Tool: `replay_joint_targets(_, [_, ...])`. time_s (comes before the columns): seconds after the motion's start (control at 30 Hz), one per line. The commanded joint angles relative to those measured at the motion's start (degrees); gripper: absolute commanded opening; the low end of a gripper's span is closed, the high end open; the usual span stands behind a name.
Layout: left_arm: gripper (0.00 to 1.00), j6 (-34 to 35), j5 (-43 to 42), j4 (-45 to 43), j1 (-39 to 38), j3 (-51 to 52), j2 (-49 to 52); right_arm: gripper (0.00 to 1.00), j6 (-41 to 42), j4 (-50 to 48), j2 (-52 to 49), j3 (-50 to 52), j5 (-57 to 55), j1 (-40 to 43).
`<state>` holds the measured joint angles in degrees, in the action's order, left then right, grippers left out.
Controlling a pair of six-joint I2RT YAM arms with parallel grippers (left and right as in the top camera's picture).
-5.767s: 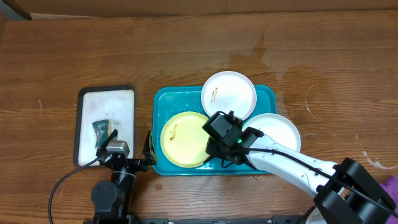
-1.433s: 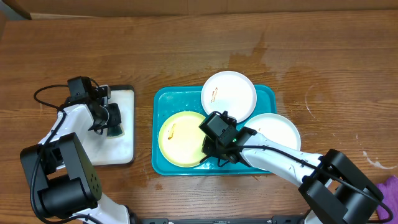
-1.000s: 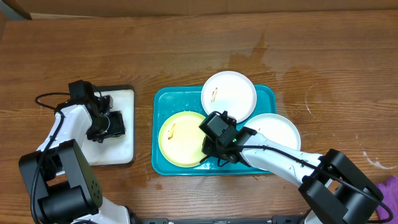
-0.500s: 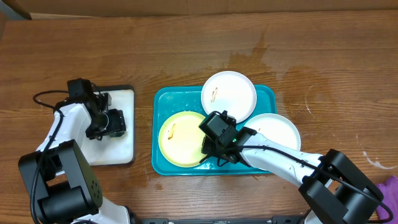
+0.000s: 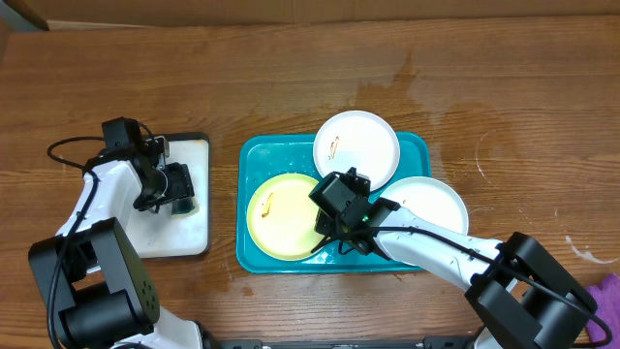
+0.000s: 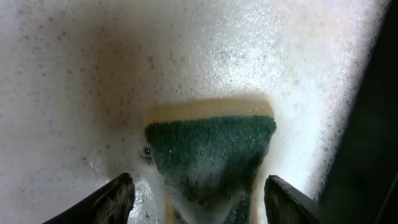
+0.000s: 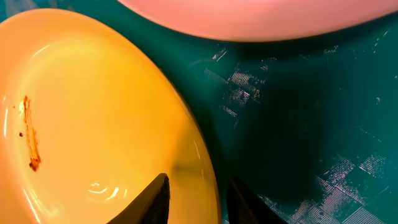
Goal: Clean dirty plates on tray and stack at the side
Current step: 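Grasp the green-and-yellow sponge with the left gripper and lift it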
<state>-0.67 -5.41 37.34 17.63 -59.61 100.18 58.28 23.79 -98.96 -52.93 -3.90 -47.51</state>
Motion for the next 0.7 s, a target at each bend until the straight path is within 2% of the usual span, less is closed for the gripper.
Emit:
replay_joint_targets(0.0, [0.69,1.53,-0.61,-1.62,-0.09,1.99,-1.18,0.29,0.04,-0.39,-1.09,-0.55,-1.62,-0.02])
replay_joint_targets(0.1, [0.69,1.53,-0.79,-2.16,-0.13,2.58,-1.18,0.24,0.04,-0.74,-1.90,-0.55,-1.60,-0.02])
replay_joint_targets(0.17, [0.69,1.53,-1.81,-1.97,-0.33,2.60,-1.18,0.16,0.02,-0.48,-1.92,-0.55,-1.49,-0.02])
replay_joint_targets(0.27, [0.70,1.53,-2.10,-1.64,-0.96,3.04,-1.18,0.12,0.02,-0.35,-1.88,-0.55,-0.28,0.00])
replay_joint_targets(0.33, [0.74,1.53,-1.62,-2.12,-1.20,3.85,-1.18,0.07,0.02,-0.57,-1.88,-0.55,-0.31,0.00])
replay_joint_targets(0.4, [0.77,1.53,-1.66,-3.45,-1.20,4.90,-1.18,0.05,0.02,-0.55,-1.88,-0.55,-0.31,0.00])
replay_joint_targets(0.47, [0.76,1.53,-1.68,-5.25,-1.20,6.16,-1.18,0.05,0.00,-0.55,-1.90,-0.55,-0.31,0.00])
replay_joint_targets(0.53, [0.67,1.53,-1.62,-7.23,-1.20,7.34,-1.18,0.05,0.00,-0.55,-1.88,-0.55,-0.28,0.00])
replay_joint_targets(0.63, [0.44,1.51,-1.81,-8.39,-1.20,7.65,-1.20,0.04,0.00,-0.55,-1.88,-0.55,-0.28,0.00])
replay_joint_targets(0.67, [0.40,1.49,-1.99,-8.76,-1.20,7.65,-1.20,0.04,0.00,-0.55,-1.88,-0.55,-0.28,0.00])
